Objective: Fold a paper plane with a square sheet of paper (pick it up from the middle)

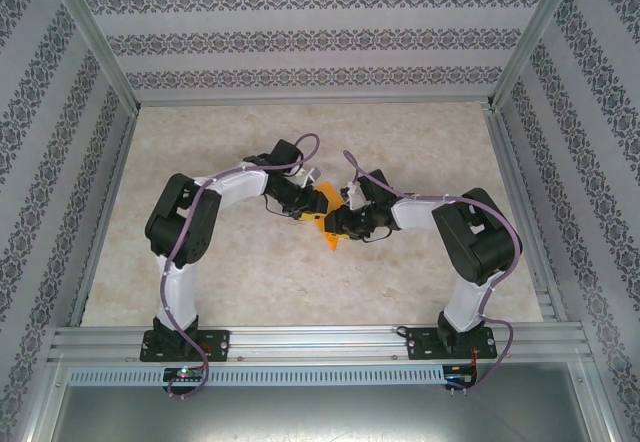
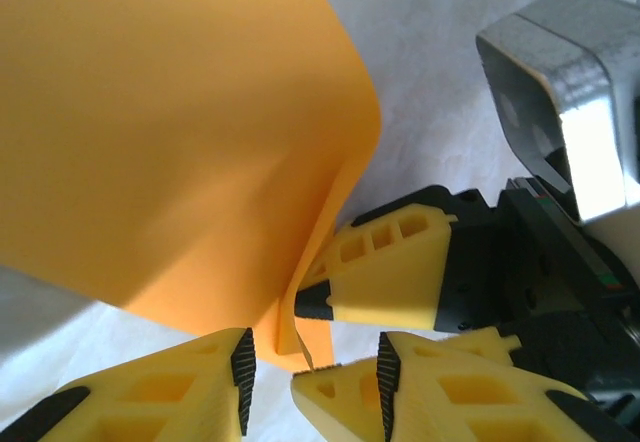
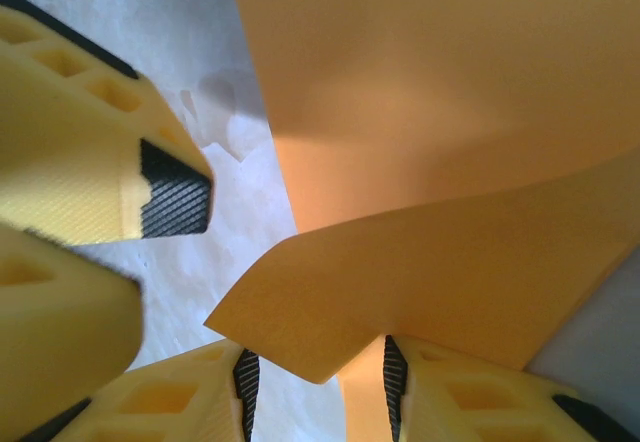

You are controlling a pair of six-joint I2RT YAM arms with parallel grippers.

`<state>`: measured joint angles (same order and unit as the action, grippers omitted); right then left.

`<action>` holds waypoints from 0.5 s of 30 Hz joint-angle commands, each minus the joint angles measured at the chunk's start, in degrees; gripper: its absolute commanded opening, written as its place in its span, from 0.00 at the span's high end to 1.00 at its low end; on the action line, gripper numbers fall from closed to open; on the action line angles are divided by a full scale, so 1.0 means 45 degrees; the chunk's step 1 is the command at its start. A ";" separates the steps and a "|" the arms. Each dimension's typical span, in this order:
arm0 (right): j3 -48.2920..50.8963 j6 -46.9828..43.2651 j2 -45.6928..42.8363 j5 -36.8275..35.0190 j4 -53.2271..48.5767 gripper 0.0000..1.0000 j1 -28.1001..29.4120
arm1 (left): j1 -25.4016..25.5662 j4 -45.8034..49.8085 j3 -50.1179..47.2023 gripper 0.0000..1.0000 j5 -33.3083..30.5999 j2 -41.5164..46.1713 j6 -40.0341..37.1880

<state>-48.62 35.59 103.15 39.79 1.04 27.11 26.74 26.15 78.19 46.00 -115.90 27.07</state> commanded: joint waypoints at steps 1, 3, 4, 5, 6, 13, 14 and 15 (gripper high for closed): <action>0.0020 -0.0419 -0.0081 0.0239 0.0105 0.60 0.0028 | 0.0269 0.0650 0.0375 0.61 -0.0153 -0.0542 -0.0364; -0.0013 -0.0465 -0.0110 0.0201 0.0016 0.60 0.0011 | 0.0278 0.0605 0.0358 0.64 -0.0062 -0.0650 -0.0446; 0.0003 -0.0494 -0.0111 0.0234 0.0022 0.60 0.0010 | 0.0290 0.0659 0.0375 0.64 -0.0085 -0.0721 -0.0526; -0.0014 -0.0497 -0.0111 0.0277 0.0068 0.60 0.0010 | 0.0285 0.0801 0.0446 0.64 -0.0140 -0.0813 -0.0652; 0.0006 -0.0515 -0.0125 0.0298 0.0062 0.60 0.0010 | 0.0271 0.0961 0.0563 0.64 -0.0185 -0.0972 -0.0758; 0.0082 -0.0559 -0.0189 0.0313 0.0062 0.60 -0.0029 | 0.0234 0.1068 0.0979 0.72 0.0022 -0.1477 -0.0915; 0.0086 -0.0541 -0.0169 0.0309 0.0066 0.60 -0.0049 | 0.0237 0.1211 0.0988 0.73 -0.0110 -0.1449 -0.1028; 0.0084 -0.0546 -0.0169 0.0308 0.0068 0.60 -0.0049 | 0.0208 0.1521 0.1007 0.74 -0.0405 -0.1431 -0.1227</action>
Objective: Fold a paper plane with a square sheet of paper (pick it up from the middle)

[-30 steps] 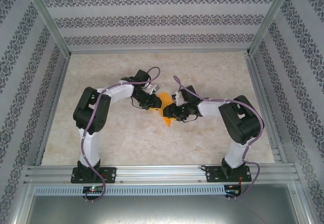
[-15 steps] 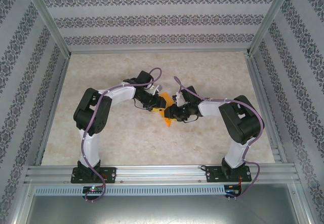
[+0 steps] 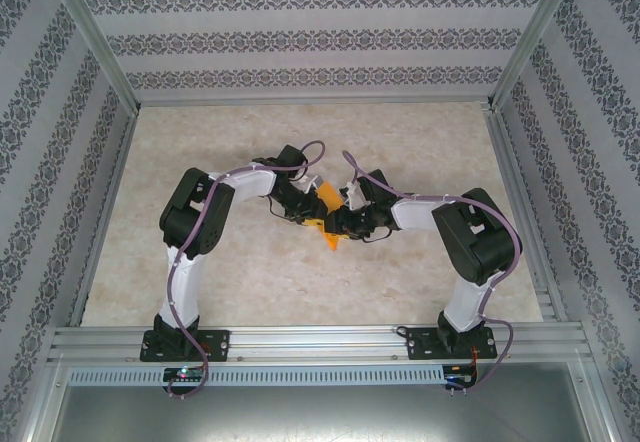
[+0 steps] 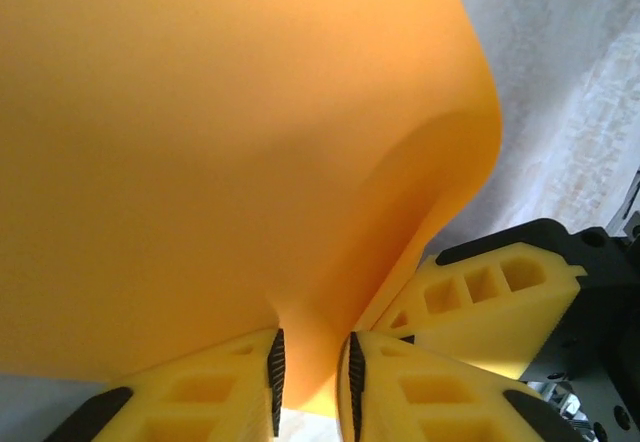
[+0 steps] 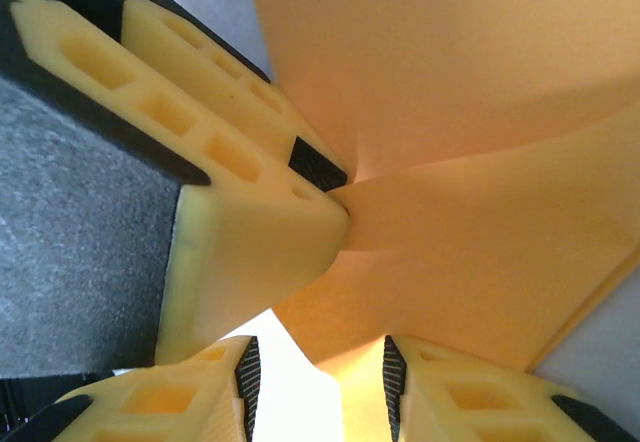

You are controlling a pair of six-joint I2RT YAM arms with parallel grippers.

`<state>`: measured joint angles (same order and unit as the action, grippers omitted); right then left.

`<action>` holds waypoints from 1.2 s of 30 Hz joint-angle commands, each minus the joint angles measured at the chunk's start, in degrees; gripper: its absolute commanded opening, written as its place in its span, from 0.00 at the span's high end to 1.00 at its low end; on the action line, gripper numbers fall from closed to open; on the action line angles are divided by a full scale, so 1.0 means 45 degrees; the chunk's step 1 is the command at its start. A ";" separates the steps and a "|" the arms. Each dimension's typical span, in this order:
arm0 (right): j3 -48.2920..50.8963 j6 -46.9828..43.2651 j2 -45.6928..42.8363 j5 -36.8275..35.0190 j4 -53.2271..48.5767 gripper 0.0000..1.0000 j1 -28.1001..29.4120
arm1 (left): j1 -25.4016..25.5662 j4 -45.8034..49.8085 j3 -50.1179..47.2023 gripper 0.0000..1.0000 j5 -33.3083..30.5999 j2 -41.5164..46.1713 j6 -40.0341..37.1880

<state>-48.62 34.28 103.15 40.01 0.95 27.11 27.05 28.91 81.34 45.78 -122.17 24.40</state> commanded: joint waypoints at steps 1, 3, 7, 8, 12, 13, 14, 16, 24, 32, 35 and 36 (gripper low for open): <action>0.0080 -0.0236 -0.0169 0.0262 0.0082 0.60 -0.0061 | 0.0089 0.1096 0.0302 0.75 -0.0557 -0.0017 -0.0783; 0.0082 -0.0197 -0.0189 0.0250 0.0101 0.60 -0.0063 | -0.0047 0.1341 0.0192 0.78 -0.1058 0.0053 -0.0982; 0.0119 -0.0149 -0.0140 0.0262 0.0187 0.60 -0.0071 | -0.0070 0.1282 0.0192 0.81 -0.1323 0.0074 -0.1014; 0.0146 -0.0090 -0.0140 0.0280 0.0235 0.60 -0.0068 | -0.0083 0.1325 0.0246 0.82 -0.1398 0.0030 -0.1020; 0.0127 -0.0024 -0.0187 0.0328 0.0257 0.60 -0.0101 | -0.0087 0.1547 0.0548 0.86 -0.1592 -0.0069 -0.1171; 0.0107 -0.0005 -0.0207 0.0368 0.0276 0.60 -0.0105 | -0.0077 0.1616 0.0613 0.87 -0.1633 -0.0105 -0.1214; 0.0122 0.0065 -0.0247 0.0422 0.0352 0.60 -0.0126 | -0.0058 0.1657 0.0672 0.87 -0.1634 -0.0145 -0.1263; 0.0147 0.0198 -0.0284 0.0481 0.0533 0.60 -0.0147 | -0.0072 0.1788 0.0767 0.88 -0.1751 -0.0189 -0.1359; 0.0375 0.0816 -0.0404 0.0796 0.1421 0.60 -0.0280 | -0.0068 0.2062 0.1063 0.91 -0.1900 -0.0313 -0.1556; -0.0049 0.0955 -0.0617 0.0311 0.0991 0.63 -0.0824 | -0.0066 0.2444 0.1391 0.91 -0.2234 -0.0506 -0.1835; -0.0557 0.1064 -0.0172 0.0222 0.0825 0.64 -0.0849 | -0.0051 0.2516 0.1481 0.91 -0.2297 -0.0546 -0.1934; -0.0730 0.1073 0.0001 0.0132 0.0752 0.65 -0.0867 | -0.0048 0.2541 0.1513 0.92 -0.2301 -0.0552 -0.1944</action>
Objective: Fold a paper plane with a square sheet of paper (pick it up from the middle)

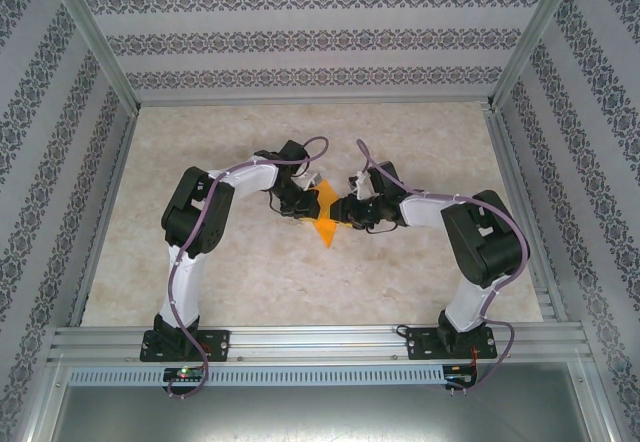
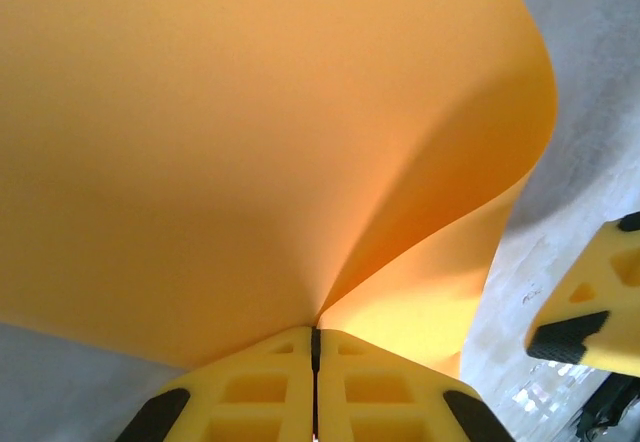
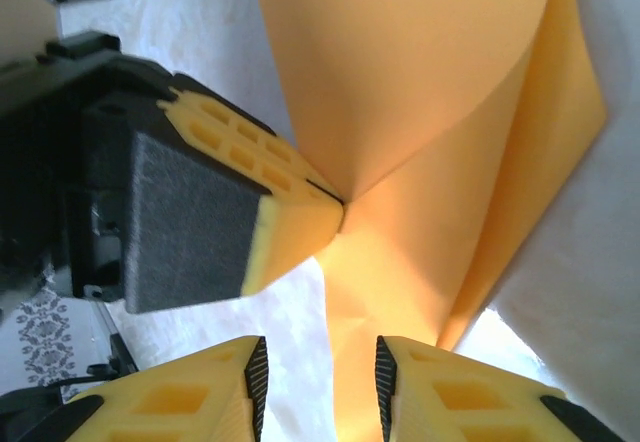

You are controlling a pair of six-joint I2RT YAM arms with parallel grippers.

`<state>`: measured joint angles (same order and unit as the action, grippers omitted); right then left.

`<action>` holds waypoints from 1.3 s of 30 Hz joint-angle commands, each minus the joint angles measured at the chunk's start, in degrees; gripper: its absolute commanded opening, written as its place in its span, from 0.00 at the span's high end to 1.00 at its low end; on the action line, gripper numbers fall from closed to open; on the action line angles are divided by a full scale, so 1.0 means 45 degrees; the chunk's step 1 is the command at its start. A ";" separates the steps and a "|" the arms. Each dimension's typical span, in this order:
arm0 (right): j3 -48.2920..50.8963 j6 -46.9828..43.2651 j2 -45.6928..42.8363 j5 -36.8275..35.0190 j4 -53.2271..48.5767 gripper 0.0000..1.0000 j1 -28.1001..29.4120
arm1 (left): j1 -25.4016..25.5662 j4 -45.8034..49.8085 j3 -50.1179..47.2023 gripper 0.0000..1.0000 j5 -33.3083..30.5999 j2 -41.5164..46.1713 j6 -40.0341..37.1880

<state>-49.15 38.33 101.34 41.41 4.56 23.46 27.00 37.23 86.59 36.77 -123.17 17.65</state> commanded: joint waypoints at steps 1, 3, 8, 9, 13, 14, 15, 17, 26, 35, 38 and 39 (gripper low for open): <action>-0.0779 0.0156 0.0566 -0.0271 -0.0159 0.66 -0.0050 | -0.0041 0.0710 0.0369 0.91 -0.0316 -0.0367 -0.0475; -0.1112 0.0136 0.0817 -0.0285 -0.0256 0.67 -0.0058 | -0.0043 0.0776 0.0406 0.92 -0.0376 -0.0400 -0.0504; -0.1776 -0.0104 0.1405 -0.0679 -0.1038 0.70 -0.0053 | -0.0037 0.0826 0.0481 0.91 -0.0486 -0.0459 -0.0591; -0.1873 -0.0222 0.1525 -0.0838 -0.1261 0.71 -0.0058 | -0.0033 0.0827 0.0485 0.91 -0.0511 -0.0459 -0.0600; -0.2189 -0.0580 0.1866 -0.1525 -0.2035 0.72 -0.0062 | -0.0038 0.0784 0.0511 0.91 -0.0447 -0.0455 -0.0574; -0.2255 -0.0636 0.1932 -0.1686 -0.2234 0.72 -0.0072 | -0.0034 0.0798 0.0508 0.91 -0.0438 -0.0477 -0.0585; -0.2352 -0.0682 0.2024 -0.1880 -0.2452 0.73 -0.0063 | -0.0044 0.0808 0.0524 0.91 -0.0447 -0.0464 -0.0593; -0.2443 -0.0762 0.2123 -0.2224 -0.2824 0.74 -0.0075 | -0.0043 0.0827 0.0541 0.89 -0.0477 -0.0477 -0.0621; -0.2594 -0.1014 0.2361 -0.3135 -0.3851 0.78 -0.0015 | -0.0042 0.0784 0.0693 0.88 -0.1130 -0.0519 -0.0495; -0.2783 -0.1240 0.2661 -0.3545 -0.4322 0.84 0.0108 | -0.0035 0.0655 0.1050 0.86 -0.1688 -0.0270 -0.0466; -0.2812 -0.1361 0.2695 -0.3559 -0.4419 0.85 0.0118 | -0.0010 0.0499 0.1025 0.86 -0.1659 -0.0128 -0.0485; -0.2829 -0.1357 0.2696 -0.3543 -0.4421 0.85 0.0120 | -0.0024 0.0503 0.1083 0.86 -0.1665 -0.0110 -0.0511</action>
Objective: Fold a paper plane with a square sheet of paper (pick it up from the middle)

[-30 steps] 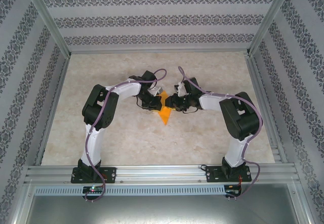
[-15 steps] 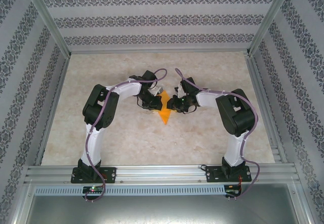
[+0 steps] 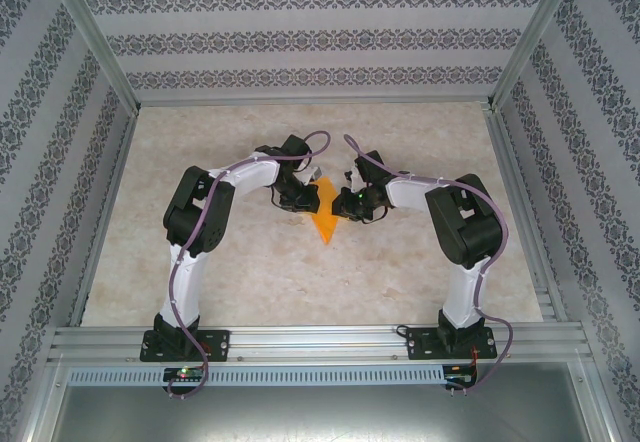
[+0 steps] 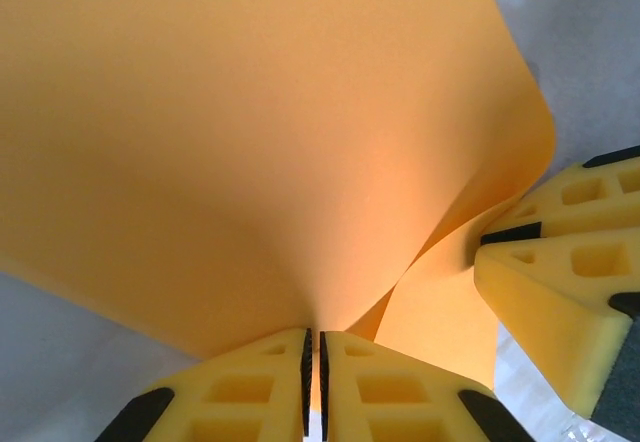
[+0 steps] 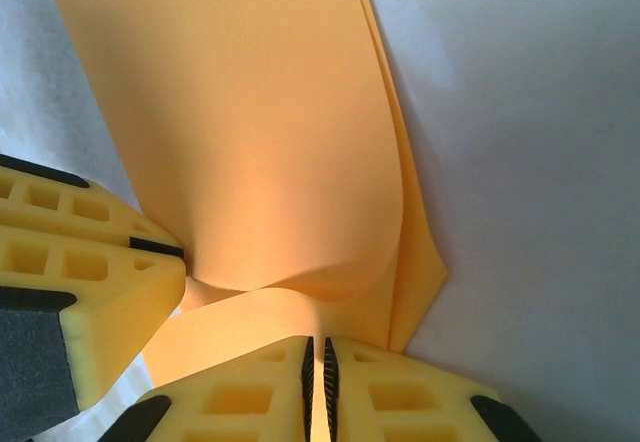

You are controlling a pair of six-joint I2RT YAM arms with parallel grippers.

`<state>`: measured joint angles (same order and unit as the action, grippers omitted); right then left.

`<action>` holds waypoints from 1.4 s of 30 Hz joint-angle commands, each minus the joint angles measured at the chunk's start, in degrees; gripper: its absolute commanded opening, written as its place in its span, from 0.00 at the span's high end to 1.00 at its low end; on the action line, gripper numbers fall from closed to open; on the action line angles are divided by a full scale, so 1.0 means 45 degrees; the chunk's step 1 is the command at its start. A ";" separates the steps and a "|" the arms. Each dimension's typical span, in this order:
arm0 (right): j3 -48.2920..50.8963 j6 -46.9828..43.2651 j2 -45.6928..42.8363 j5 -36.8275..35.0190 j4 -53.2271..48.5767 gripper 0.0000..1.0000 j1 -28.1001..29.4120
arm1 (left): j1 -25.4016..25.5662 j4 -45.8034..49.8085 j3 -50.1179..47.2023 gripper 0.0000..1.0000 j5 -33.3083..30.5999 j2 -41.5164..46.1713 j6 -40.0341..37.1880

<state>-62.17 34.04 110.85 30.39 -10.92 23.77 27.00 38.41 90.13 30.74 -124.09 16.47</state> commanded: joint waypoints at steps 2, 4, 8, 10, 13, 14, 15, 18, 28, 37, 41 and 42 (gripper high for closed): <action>0.0059 -0.0416 0.0534 -0.1109 -0.0972 0.85 0.0076 | -0.0015 0.0243 0.0346 0.89 -0.0182 0.0026 -0.0276; 0.0061 -0.0407 0.0523 -0.1056 -0.0944 0.85 0.0060 | 0.0015 0.0243 0.0324 0.90 0.0000 -0.0006 -0.0295; 0.0029 -0.0356 0.0531 -0.0948 -0.0780 0.85 0.0098 | 0.0072 0.0053 0.0247 0.89 0.0587 -0.0045 -0.0322; -0.0013 -0.0360 0.0572 -0.0930 -0.0791 0.85 0.0138 | 0.0073 -0.0078 0.0226 0.89 0.0809 -0.0042 -0.0218; -0.0022 -0.0378 0.0601 -0.0915 -0.0815 0.85 0.0148 | 0.0073 0.0008 0.0327 0.88 0.0609 -0.0041 -0.0125; -0.0025 -0.0389 0.0616 -0.0933 -0.0832 0.85 0.0163 | 0.0073 0.0084 0.0344 0.85 0.0468 0.0003 -0.0118; -0.0013 -0.0401 0.0621 -0.0934 -0.0824 0.85 0.0149 | 0.0073 0.0127 0.0354 0.84 0.0264 0.0084 -0.0079; -0.0017 -0.0420 0.0662 -0.0996 -0.0928 0.85 0.0159 | 0.0054 0.0446 0.0413 0.82 -0.0875 0.0470 0.0033; -0.0043 -0.0295 0.0738 -0.0917 -0.0832 0.86 0.0189 | 0.0084 -0.0812 -0.0869 0.64 0.0514 0.1754 0.1162; -0.0022 -0.0231 0.0660 -0.0850 -0.0757 0.86 0.0187 | 0.0214 -0.0653 -0.0895 0.64 0.1187 0.0964 0.1401; 0.0007 -0.0240 0.0621 -0.0836 -0.0766 0.86 0.0193 | 0.0253 -0.0747 -0.0942 0.66 0.1123 0.0911 0.1382; 0.0000 -0.0221 0.0621 -0.0836 -0.0771 0.86 0.0187 | 0.0269 -0.0705 -0.0908 0.67 0.1048 0.0846 0.1382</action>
<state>-62.78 33.45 111.15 30.28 -11.44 23.88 27.49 35.33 85.97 34.52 -119.31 21.98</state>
